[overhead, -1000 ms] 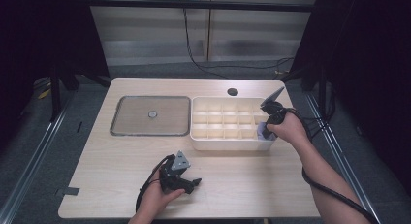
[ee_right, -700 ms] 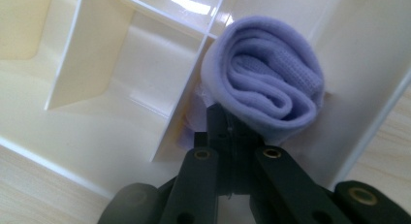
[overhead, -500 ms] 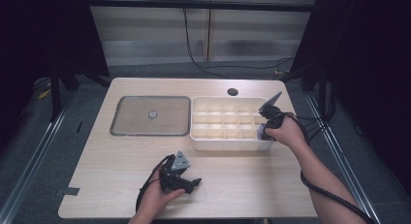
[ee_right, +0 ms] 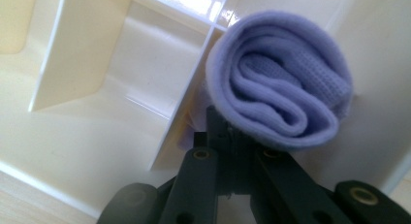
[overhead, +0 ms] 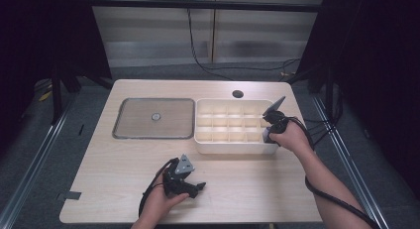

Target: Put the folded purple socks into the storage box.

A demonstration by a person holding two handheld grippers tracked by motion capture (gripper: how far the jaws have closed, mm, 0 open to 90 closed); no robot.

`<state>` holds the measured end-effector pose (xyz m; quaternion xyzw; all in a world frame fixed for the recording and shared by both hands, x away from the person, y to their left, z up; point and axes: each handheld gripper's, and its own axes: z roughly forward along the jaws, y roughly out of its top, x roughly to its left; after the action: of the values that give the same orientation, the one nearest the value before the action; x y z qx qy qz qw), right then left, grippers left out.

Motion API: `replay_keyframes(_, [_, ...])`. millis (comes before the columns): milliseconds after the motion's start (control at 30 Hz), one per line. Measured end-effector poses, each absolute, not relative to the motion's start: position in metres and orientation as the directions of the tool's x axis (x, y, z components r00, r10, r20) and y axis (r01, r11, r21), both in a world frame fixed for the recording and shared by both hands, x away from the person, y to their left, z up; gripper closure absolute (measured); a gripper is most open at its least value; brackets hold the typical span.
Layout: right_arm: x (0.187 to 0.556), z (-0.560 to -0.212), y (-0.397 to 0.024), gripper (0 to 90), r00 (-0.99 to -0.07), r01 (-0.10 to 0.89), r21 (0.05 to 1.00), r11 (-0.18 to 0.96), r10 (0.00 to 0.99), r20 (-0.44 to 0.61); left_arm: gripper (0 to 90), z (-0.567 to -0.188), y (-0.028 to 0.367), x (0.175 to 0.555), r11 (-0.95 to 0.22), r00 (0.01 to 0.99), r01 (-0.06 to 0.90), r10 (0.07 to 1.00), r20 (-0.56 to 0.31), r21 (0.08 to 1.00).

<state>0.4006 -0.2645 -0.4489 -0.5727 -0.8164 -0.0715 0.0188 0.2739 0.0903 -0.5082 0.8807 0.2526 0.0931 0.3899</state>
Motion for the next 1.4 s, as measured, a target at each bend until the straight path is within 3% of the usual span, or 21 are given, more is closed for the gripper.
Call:
replay_keyframes(367, [0.400, -0.446, -0.263, 88.8, -0.346, 0.937, 0.092, 0.337, 0.932, 0.108, 18.8, -0.508, 0.090, 0.274, -0.569, 0.855, 0.372, 0.517, -0.033, 0.734])
replay_keyframes(1400, [0.392, -0.397, -0.274, 85.0, -0.347, 0.931, 0.163, 0.328, 0.932, 0.108, 18.8, -0.508, 0.090, 0.274, -0.569, 0.857, 0.371, 0.515, -0.034, 0.734])
